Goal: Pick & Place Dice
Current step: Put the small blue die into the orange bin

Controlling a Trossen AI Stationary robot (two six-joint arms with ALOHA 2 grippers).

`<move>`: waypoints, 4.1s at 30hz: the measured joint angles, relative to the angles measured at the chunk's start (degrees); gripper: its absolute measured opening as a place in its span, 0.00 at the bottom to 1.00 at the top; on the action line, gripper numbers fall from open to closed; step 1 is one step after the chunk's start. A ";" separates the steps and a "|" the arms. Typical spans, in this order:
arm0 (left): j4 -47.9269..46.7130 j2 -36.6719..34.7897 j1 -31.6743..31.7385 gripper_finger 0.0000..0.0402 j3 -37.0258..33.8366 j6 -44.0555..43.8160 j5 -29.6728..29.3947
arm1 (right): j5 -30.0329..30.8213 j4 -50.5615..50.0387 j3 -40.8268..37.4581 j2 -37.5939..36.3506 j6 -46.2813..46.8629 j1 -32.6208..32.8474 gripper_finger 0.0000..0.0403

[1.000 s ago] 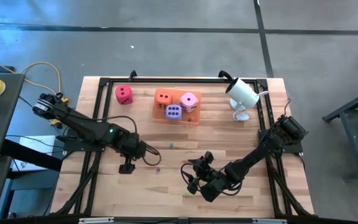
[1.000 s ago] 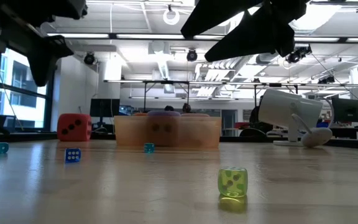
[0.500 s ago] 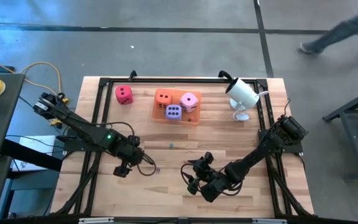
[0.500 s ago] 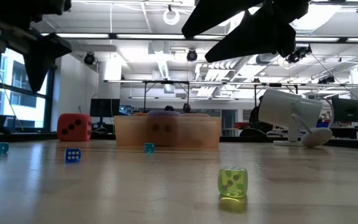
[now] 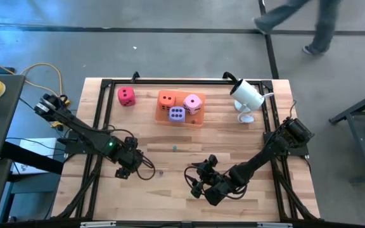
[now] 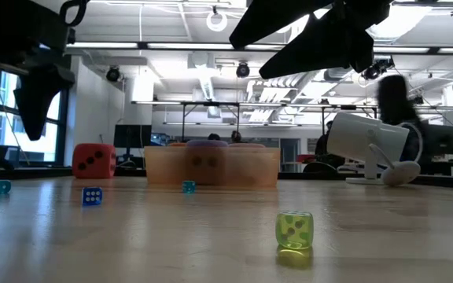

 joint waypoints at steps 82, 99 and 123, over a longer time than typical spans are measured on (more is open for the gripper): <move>16.19 4.00 3.28 0.53 -11.93 -0.95 1.77 | 0.08 0.00 0.00 0.00 -1.07 -0.01 0.64; 17.53 4.02 3.30 0.29 -11.93 -0.09 0.42 | 0.07 0.02 0.00 0.00 -0.98 -0.37 0.64; 17.04 3.98 3.32 0.11 -11.89 -0.75 0.42 | 0.07 0.02 0.00 0.00 -1.03 -0.37 0.64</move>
